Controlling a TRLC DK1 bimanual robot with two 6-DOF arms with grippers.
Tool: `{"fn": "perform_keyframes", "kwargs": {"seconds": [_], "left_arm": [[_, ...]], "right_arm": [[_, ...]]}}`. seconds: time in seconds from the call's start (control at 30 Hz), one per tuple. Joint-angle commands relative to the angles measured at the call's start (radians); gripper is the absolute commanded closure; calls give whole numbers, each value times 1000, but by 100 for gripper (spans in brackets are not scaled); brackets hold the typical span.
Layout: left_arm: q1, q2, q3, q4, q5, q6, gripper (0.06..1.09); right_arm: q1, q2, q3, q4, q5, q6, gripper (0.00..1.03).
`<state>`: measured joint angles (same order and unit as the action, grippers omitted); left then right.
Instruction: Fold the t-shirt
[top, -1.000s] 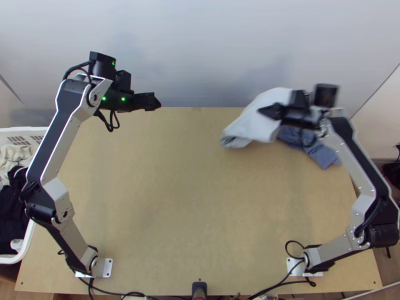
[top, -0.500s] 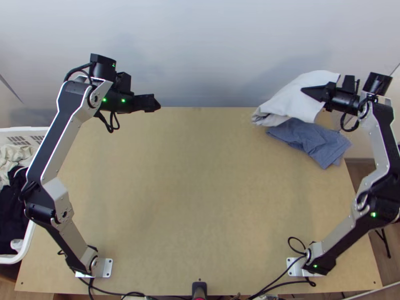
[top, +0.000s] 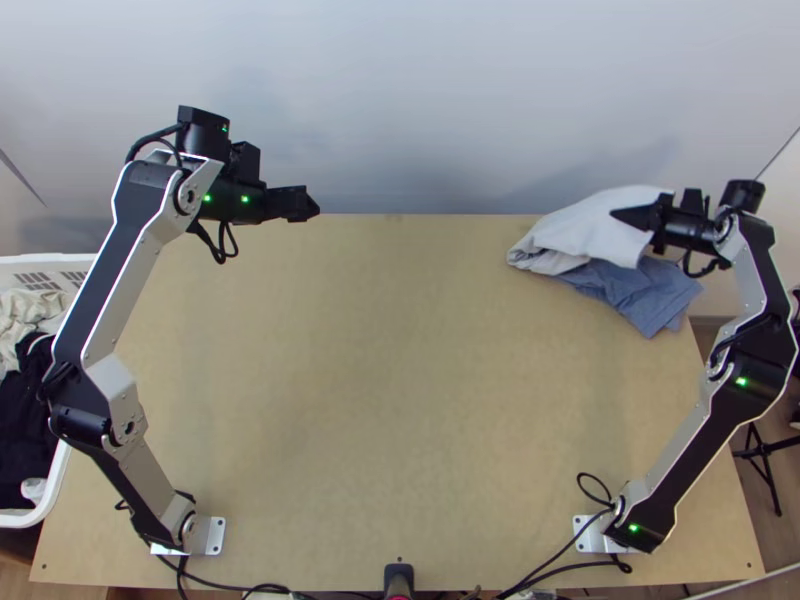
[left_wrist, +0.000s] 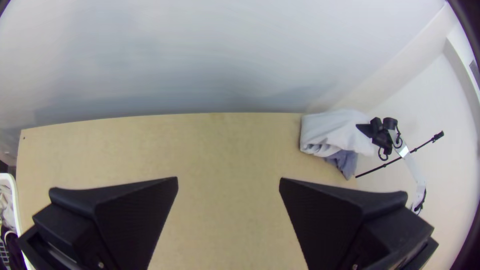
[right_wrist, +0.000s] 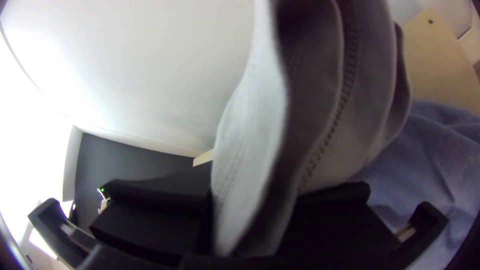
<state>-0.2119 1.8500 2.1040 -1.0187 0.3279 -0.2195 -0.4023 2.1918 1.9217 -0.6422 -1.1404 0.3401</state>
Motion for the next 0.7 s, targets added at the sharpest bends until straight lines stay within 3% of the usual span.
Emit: {"fn": "perform_keyframes", "kwargs": {"seconds": [0.0,0.3,0.33,0.37,0.4,0.43,0.6,0.67], "left_arm": [[2,5,1,5,0,0,10],[0,26,19,28,2,0,10],[-1,32,25,28,2,0,10],[-1,35,33,28,2,0,10],[-1,38,39,28,2,0,10],[-1,40,44,28,2,0,10],[0,45,48,29,2,2,10],[3,48,51,29,2,2,10]], "right_arm": [[-73,60,11,-99,14,-96,100],[-124,59,5,-261,67,-210,97],[-135,54,5,-292,79,-210,83],[-148,48,2,-332,87,-230,58],[-164,34,-6,-376,99,-248,23],[-179,19,-16,-401,130,-262,1],[-283,-145,-130,-355,327,-291,3],[-314,-236,-205,-209,531,-274,3]]}}
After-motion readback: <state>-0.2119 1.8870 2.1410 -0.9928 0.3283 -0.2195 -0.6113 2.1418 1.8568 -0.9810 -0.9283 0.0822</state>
